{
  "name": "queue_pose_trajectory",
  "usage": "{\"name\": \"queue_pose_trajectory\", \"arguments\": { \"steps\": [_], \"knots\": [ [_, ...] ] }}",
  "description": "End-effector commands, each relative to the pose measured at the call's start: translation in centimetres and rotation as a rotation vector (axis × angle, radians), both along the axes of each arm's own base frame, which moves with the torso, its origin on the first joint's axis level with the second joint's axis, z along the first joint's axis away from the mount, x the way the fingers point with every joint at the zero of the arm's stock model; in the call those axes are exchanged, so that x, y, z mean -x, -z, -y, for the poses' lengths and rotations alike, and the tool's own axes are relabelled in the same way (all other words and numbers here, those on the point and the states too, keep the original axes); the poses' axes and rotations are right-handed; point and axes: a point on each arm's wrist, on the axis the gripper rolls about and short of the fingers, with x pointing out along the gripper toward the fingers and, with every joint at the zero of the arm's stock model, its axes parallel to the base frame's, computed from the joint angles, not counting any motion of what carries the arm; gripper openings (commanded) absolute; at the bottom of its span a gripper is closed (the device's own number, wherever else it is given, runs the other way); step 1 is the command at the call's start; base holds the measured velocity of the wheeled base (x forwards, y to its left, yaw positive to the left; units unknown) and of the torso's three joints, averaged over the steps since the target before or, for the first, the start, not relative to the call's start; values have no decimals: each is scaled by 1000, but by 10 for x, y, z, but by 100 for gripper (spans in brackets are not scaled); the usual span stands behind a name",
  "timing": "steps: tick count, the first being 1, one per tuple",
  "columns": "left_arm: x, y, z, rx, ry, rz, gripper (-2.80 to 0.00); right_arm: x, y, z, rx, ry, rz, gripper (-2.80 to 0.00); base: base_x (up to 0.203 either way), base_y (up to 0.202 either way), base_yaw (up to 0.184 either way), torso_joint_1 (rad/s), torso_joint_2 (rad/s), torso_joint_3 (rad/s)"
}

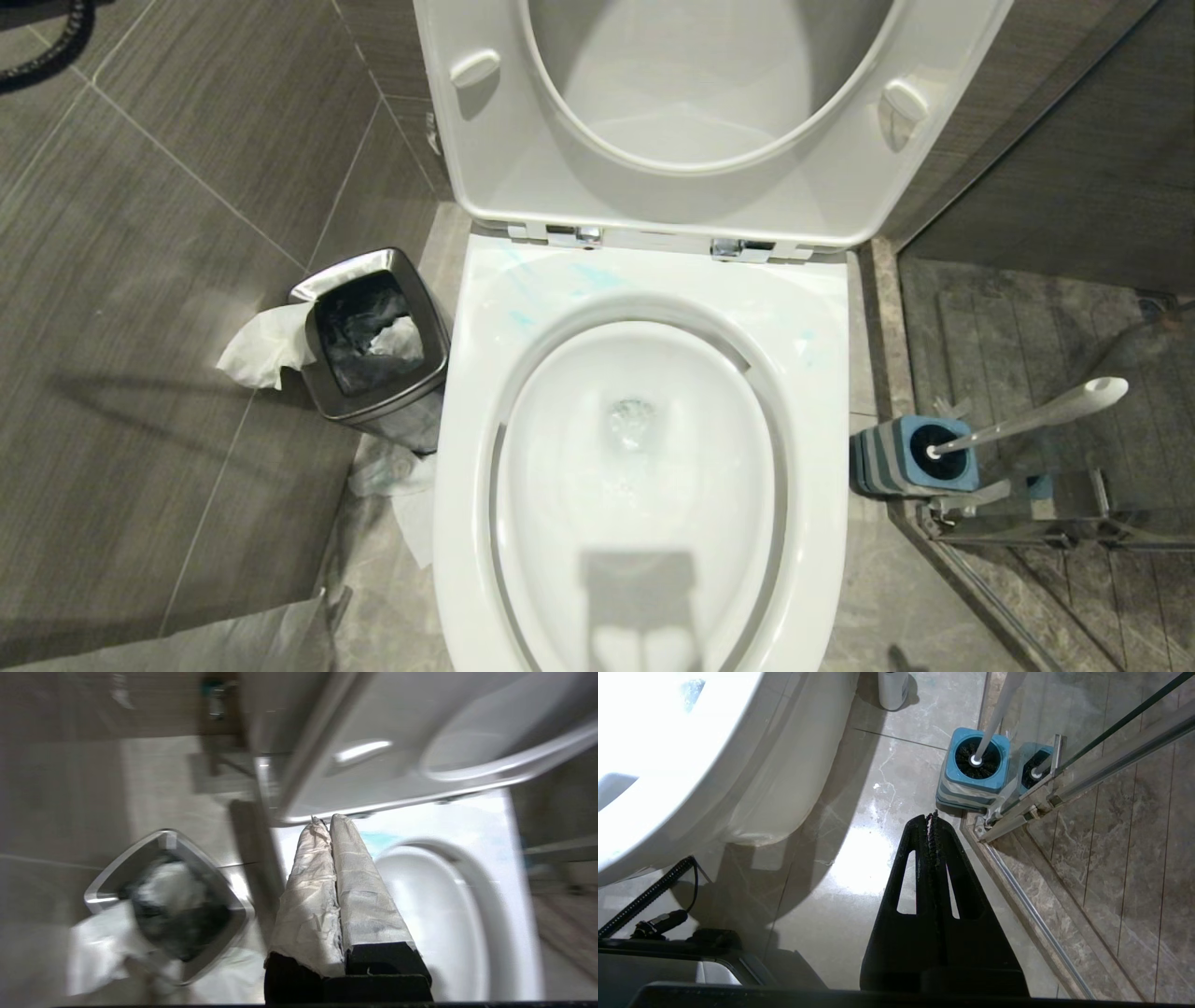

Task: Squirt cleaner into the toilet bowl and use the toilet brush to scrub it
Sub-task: Close the toilet lid

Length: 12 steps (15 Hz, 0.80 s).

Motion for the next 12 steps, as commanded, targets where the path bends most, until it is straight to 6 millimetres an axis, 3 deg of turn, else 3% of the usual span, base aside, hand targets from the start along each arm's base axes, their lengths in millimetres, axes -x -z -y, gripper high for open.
{"name": "queue_pose_trajectory", "arguments": {
  "steps": [1, 3, 6, 12],
  "knots": [
    [3, -1, -4, 79, 125, -36, -280, 0, 0, 0, 0, -1, -1, -280, 0, 0, 0, 0, 0, 0],
    [-9, -1, -17, 88, 217, -35, -280, 0, 0, 0, 0, -1, -1, -280, 0, 0, 0, 0, 0, 0],
    [-56, 6, -26, 43, 311, 66, -280, 0, 0, 0, 0, -1, -1, -280, 0, 0, 0, 0, 0, 0],
    [-128, 36, -16, 23, 396, 248, -280, 0, 0, 0, 0, -1, -1, -280, 0, 0, 0, 0, 0, 0]
  ]
}}
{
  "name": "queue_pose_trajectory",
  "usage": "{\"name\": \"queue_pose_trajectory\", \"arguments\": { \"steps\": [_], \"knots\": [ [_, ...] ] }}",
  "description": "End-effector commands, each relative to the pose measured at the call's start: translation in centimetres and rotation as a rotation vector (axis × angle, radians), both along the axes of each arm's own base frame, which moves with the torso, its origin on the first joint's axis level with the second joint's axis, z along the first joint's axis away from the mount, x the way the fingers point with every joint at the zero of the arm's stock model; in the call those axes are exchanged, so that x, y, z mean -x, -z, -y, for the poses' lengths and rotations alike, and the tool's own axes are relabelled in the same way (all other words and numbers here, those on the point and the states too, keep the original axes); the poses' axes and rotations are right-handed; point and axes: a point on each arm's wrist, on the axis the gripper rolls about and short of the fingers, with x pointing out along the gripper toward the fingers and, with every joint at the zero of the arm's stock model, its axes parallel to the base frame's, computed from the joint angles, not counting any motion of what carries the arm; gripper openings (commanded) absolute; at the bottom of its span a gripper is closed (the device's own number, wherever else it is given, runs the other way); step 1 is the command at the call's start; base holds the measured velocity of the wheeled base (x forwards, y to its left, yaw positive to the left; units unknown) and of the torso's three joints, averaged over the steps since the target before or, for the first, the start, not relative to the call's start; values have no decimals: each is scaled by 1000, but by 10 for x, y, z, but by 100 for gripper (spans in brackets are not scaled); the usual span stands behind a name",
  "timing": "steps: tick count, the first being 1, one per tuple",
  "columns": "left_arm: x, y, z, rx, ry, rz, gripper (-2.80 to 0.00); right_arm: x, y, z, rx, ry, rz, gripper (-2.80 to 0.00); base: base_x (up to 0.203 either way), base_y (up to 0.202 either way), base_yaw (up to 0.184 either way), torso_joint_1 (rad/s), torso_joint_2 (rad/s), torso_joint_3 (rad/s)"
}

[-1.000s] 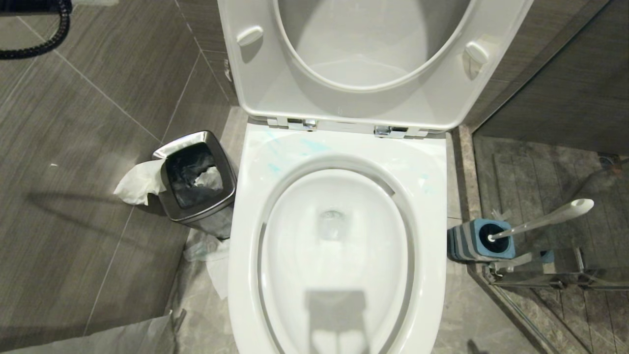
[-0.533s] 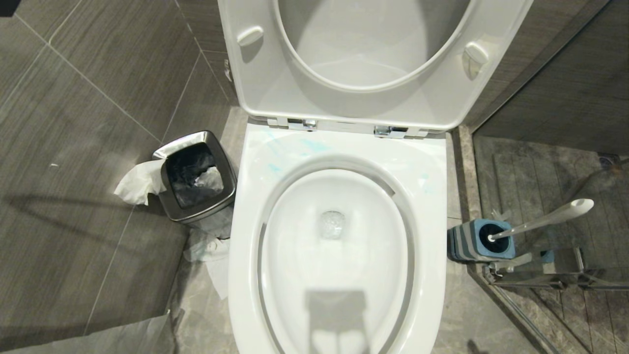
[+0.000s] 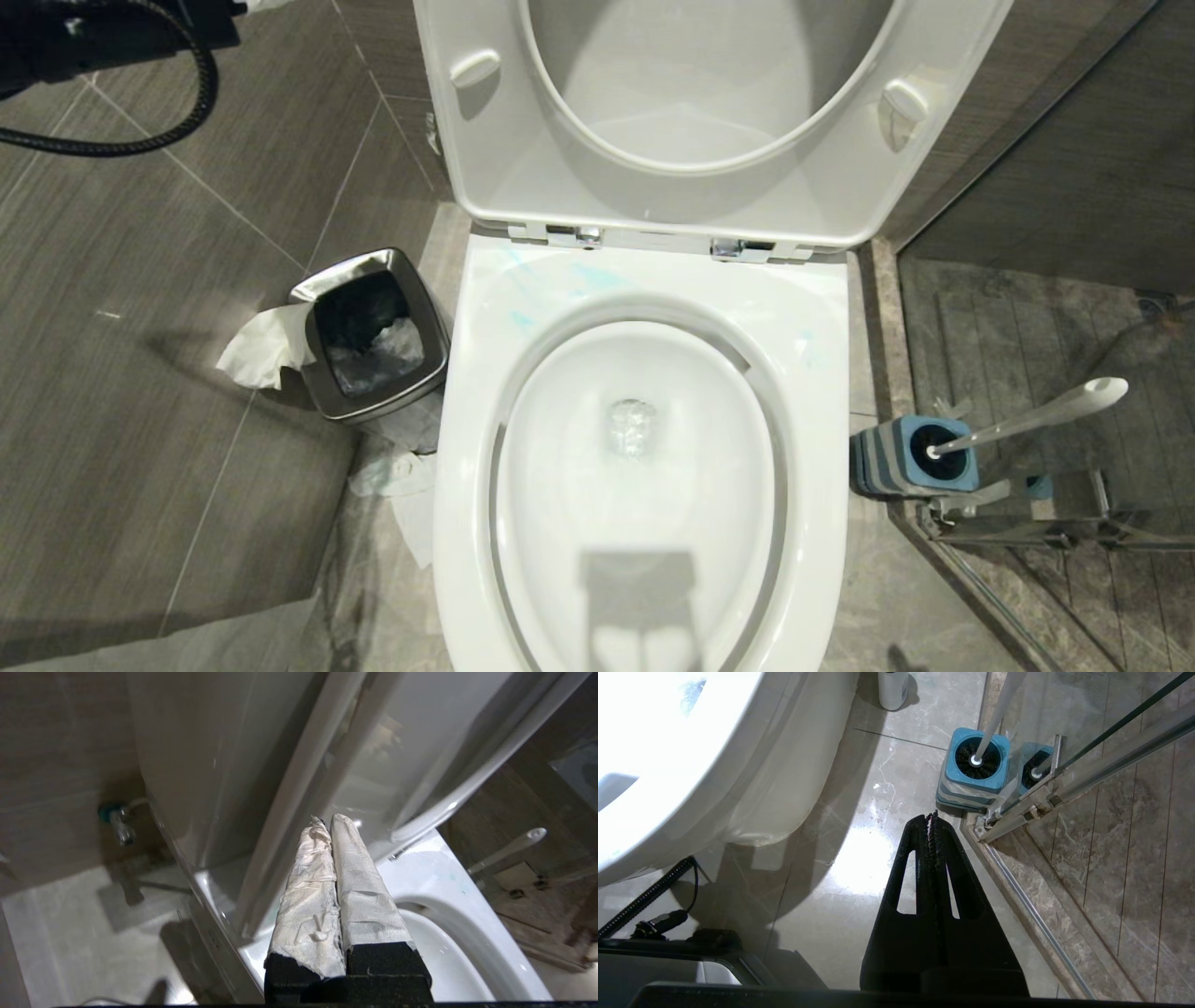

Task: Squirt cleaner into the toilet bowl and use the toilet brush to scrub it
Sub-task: Close the toilet lid

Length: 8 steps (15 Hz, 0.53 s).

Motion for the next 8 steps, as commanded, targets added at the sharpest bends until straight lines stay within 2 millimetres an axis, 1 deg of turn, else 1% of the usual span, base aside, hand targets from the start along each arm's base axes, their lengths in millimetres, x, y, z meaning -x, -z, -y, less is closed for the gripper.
{"name": "queue_pose_trajectory", "arguments": {
  "steps": [1, 3, 8],
  "knots": [
    [-33, 14, 5, 6, 4, 32, -280, 0, 0, 0, 0, -1, -1, -280, 0, 0, 0, 0, 0, 0],
    [-41, 14, 7, 13, 9, 70, -280, 0, 0, 0, 0, -1, -1, -280, 0, 0, 0, 0, 0, 0],
    [-52, 8, 8, 38, 6, 165, -280, 0, 0, 0, 0, -1, -1, -280, 0, 0, 0, 0, 0, 0]
  ]
}}
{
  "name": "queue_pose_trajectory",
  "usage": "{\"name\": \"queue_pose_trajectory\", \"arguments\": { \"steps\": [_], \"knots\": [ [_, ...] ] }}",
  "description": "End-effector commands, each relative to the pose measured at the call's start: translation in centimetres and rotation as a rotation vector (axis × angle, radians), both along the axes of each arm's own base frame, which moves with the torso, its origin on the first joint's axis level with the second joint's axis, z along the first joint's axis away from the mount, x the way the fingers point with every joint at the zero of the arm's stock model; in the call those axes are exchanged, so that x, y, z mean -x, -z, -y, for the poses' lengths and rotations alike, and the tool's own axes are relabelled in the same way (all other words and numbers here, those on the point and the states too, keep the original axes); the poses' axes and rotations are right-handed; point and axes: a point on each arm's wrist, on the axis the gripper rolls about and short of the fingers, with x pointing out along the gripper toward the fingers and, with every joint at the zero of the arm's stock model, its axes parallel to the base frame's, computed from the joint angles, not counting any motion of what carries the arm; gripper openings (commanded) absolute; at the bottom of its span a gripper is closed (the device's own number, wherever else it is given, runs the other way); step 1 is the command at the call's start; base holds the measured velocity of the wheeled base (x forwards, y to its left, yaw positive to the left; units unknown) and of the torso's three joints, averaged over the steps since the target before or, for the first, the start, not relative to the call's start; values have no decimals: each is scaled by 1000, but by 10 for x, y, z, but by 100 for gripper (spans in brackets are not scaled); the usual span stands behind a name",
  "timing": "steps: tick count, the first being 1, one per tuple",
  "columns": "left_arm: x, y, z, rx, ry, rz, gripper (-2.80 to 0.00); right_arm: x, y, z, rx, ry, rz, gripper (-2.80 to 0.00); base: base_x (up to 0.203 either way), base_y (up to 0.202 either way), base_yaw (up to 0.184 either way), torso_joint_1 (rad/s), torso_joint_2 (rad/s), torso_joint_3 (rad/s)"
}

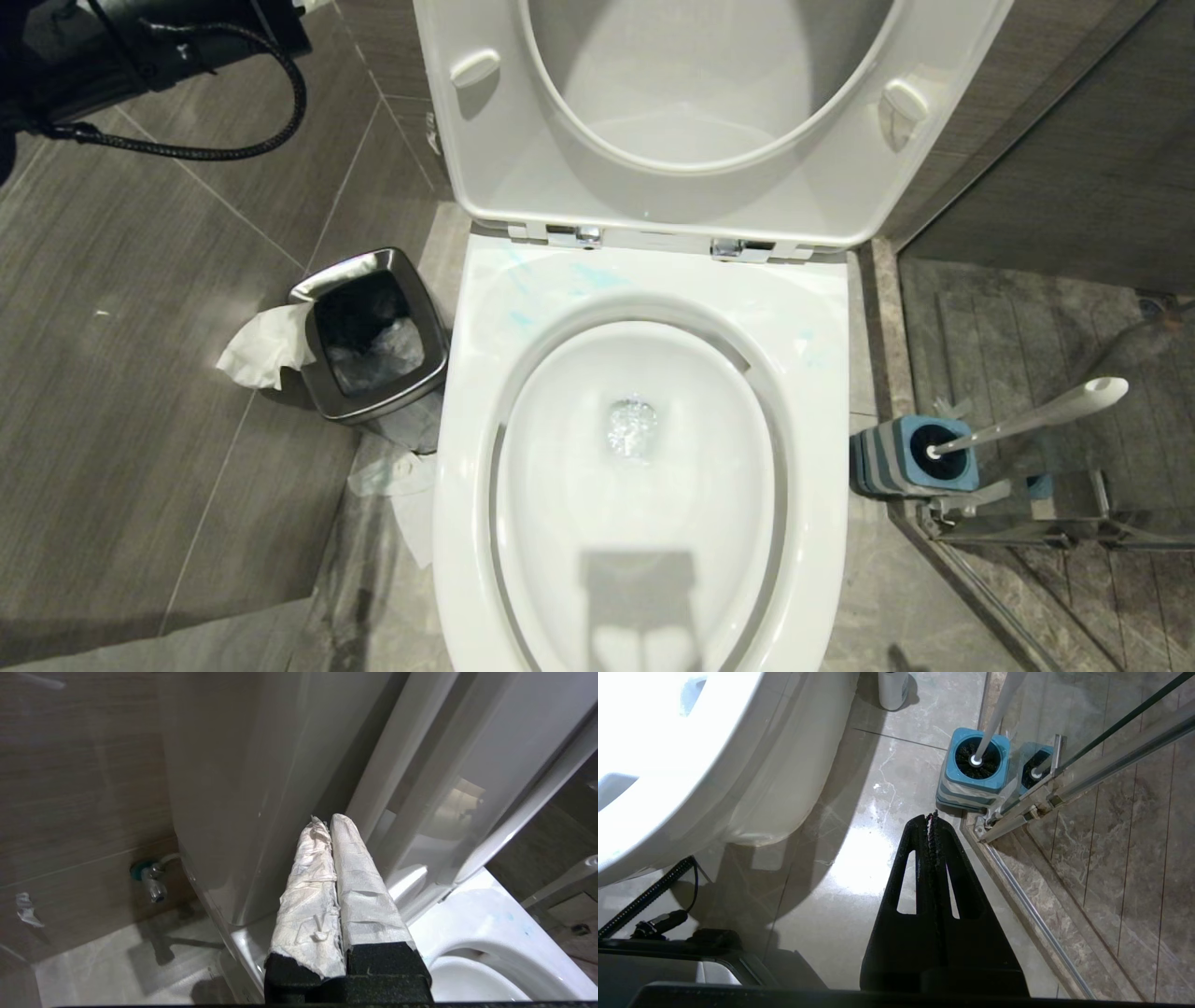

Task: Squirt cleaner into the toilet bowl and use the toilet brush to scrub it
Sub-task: Close the toilet lid

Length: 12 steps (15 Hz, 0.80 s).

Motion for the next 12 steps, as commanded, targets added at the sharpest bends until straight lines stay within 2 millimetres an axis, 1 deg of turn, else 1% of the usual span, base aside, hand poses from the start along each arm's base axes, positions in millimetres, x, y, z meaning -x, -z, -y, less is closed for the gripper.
{"name": "queue_pose_trajectory", "arguments": {
  "steps": [1, 4, 7, 12],
  "knots": [
    [-10, 3, 1, 5, 1, 12, -280, 0, 0, 0, 1, -1, -1, -280, 0, 0, 0, 0, 0, 0],
    [-18, 5, 5, 11, 7, 44, -280, 0, 0, 0, 1, -1, -1, -280, 0, 0, 0, 0, 0, 0],
    [-25, 6, 14, 18, 31, 77, -280, 0, 0, 0, 1, -1, -1, -280, 0, 0, 0, 0, 0, 0],
    [-34, -1, 26, 27, 60, 122, -280, 0, 0, 0, 1, -1, -1, -280, 0, 0, 0, 0, 0, 0]
  ]
}}
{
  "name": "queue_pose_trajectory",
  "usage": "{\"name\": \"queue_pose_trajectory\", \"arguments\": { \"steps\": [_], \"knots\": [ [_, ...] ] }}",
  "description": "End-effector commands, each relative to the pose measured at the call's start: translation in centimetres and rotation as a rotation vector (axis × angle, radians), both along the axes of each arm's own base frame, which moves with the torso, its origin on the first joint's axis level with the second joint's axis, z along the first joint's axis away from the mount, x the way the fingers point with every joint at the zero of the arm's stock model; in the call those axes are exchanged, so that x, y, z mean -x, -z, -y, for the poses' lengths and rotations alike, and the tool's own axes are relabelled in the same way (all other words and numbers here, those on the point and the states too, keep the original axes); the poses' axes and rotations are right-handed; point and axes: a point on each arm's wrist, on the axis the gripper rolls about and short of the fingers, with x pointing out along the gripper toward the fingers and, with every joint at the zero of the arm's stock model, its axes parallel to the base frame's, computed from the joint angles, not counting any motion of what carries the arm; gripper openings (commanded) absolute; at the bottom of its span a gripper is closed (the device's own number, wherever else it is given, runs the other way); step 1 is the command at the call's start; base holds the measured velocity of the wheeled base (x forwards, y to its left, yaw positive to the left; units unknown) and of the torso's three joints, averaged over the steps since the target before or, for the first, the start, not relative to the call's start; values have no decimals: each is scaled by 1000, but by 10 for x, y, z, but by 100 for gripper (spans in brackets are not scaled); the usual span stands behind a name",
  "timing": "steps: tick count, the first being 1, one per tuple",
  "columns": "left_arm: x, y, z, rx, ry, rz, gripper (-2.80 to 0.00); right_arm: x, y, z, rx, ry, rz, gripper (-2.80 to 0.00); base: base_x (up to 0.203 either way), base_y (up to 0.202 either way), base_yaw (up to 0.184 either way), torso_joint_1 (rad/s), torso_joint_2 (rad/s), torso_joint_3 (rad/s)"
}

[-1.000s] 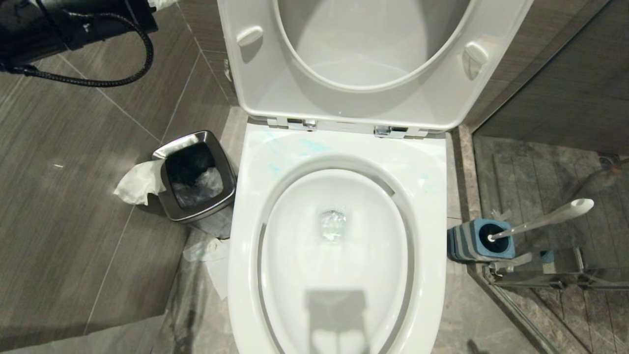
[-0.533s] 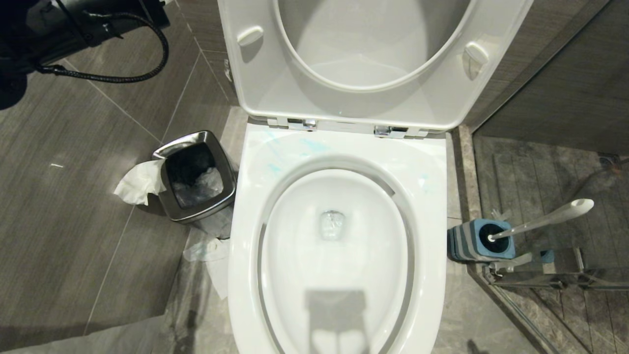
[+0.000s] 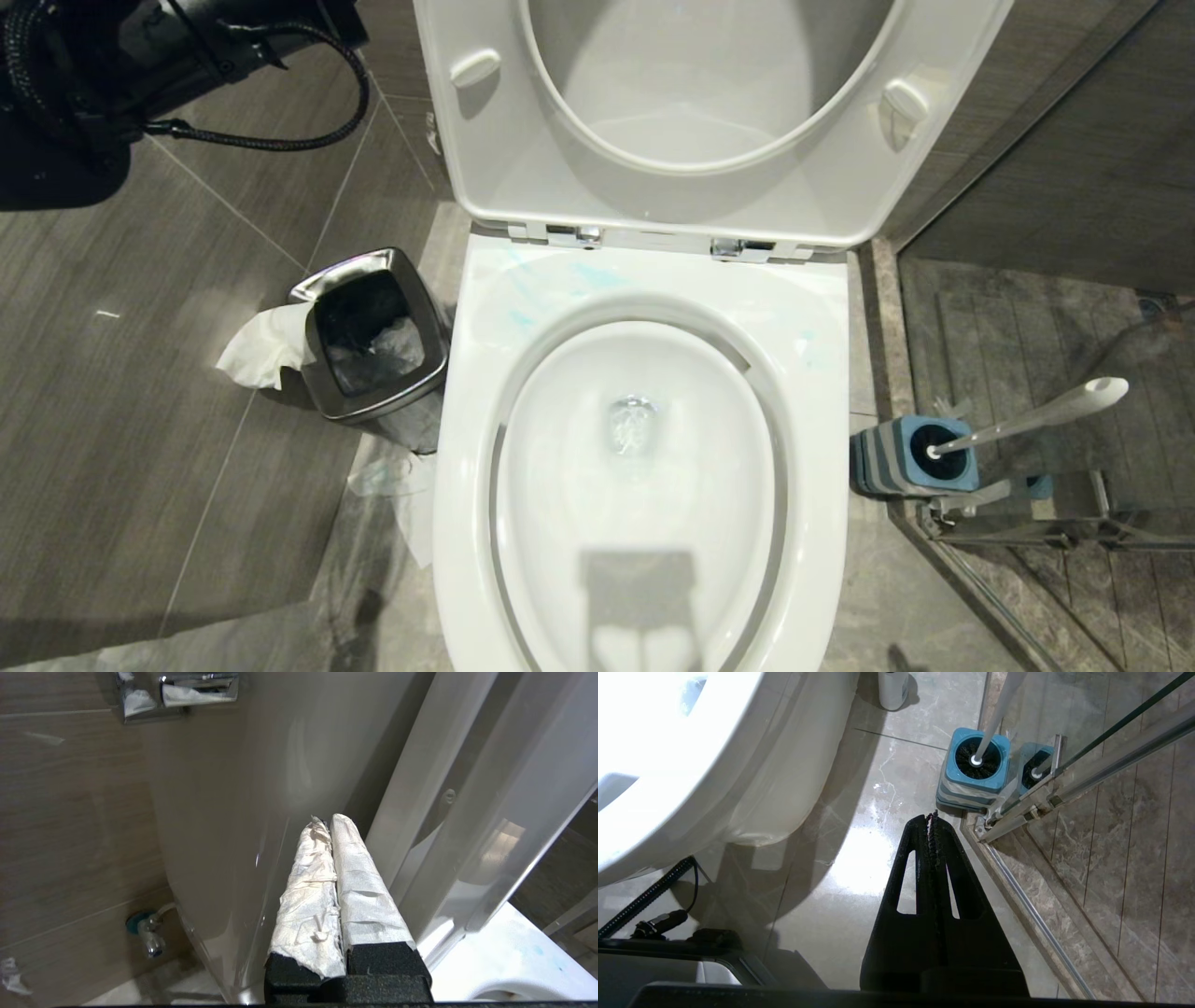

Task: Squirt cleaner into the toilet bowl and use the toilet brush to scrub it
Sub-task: Close the toilet lid

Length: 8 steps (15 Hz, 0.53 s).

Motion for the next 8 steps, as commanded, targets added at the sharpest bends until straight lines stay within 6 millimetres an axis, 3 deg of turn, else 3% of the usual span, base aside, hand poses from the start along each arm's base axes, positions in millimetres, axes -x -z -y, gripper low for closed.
{"name": "queue_pose_trajectory", "arguments": {
  "steps": [1, 8],
  "knots": [
    [-6, 1, 7, 1, 18, 7, -280, 0, 0, 0, 0, 0, -1, -280, 0, 0, 0, 0, 0, 0],
    [-5, 4, 16, -2, 83, -25, -280, 0, 0, 0, 0, 0, -1, -280, 0, 0, 0, 0, 0, 0]
  ]
}}
